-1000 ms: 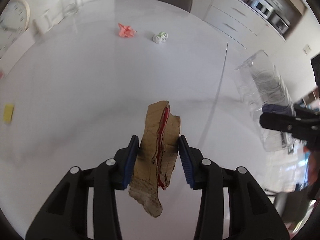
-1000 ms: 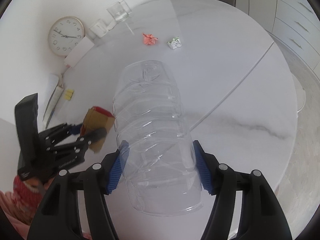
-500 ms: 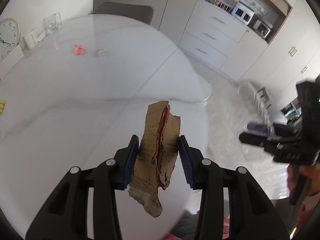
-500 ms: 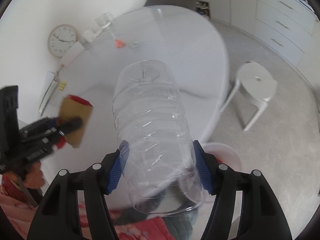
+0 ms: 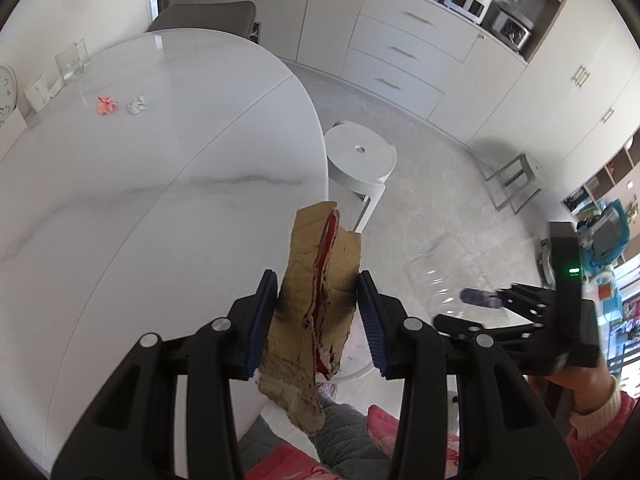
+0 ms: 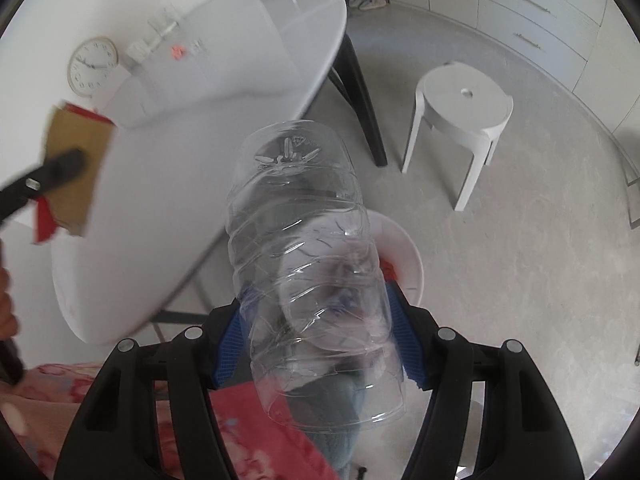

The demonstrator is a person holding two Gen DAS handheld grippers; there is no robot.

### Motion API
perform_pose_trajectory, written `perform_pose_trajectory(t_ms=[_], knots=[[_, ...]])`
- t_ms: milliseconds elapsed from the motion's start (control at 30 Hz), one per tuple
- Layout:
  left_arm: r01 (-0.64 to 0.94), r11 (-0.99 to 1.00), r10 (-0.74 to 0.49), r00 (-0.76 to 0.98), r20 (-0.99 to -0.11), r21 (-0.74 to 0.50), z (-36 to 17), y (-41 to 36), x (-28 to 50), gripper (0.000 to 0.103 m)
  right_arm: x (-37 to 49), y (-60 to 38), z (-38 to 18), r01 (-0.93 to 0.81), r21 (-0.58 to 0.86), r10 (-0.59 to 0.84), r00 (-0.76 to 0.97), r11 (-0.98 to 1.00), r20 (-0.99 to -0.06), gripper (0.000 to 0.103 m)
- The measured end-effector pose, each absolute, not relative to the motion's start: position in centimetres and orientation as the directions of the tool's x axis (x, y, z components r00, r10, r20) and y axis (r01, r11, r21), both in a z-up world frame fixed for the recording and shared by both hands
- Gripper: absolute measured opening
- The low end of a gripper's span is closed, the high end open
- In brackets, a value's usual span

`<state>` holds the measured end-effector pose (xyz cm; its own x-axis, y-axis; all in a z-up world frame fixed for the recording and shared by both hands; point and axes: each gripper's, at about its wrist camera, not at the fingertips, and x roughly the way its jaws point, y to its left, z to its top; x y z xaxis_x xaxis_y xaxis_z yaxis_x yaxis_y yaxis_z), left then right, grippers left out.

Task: Collect trash
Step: 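Release the bottle into the bin with the right gripper while the left gripper drops the cardboard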

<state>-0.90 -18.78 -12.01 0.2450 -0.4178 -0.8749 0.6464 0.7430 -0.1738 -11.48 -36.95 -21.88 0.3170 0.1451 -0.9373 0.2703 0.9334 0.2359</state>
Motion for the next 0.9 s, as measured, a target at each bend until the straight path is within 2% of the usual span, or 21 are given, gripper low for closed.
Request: perform_pose_trajectory(t_ms=[100, 167, 200, 333, 433, 633, 900], knots=[[0.657, 0.737, -0.407, 0.243, -0.880, -0.159, -12.1, -19.1, -1.2, 0.041, -10.9, -36.5, -24.1, 0.248, 0.238, 0.161, 0.294, 0.939, -0.942, 0.068], [0.665, 0.731, -0.400, 0.240, -0.884, -0.150, -12.2, -19.3, -1.6, 0.041, -10.7, -36.4, -25.3, 0.242, 0.236, 0.159, 0.299, 0.941, -0.941, 0.089], [0.670, 0.728, -0.398, 0.239, -0.886, -0.147, -12.2, -19.3, -1.7, 0.041, -10.7, -36.4, -25.9, 0.253, 0.223, 0.142, 0.302, 0.941, -0.943, 0.093], [0.683, 0.717, -0.396, 0.237, -0.887, -0.138, -12.2, -19.0, -1.8, 0.041, -11.1, -36.8, -25.7, 0.281, 0.223, 0.135, 0.303, 0.933, -0.944, 0.094], [0.694, 0.707, -0.394, 0.227, -0.891, -0.136, -12.4, -19.4, -2.2, 0.042, -12.1, -37.6, -23.9, 0.319, 0.215, 0.104, 0.330, 0.923, -0.938, 0.100], [0.761, 0.639, -0.397, 0.197, -0.896, -0.116, -13.7, -22.2, -3.6, 0.042, -14.7, -40.2, -19.3, 0.398, 0.206, 0.035, 0.396, 0.894, -0.917, 0.100], [0.829, 0.559, -0.321, 0.195, -0.927, -0.019, -20.2, -27.5, -6.3, 0.042, -17.9, -43.5, -16.9, 0.445, 0.180, -0.022, 0.413, 0.877, -0.911, 0.101]])
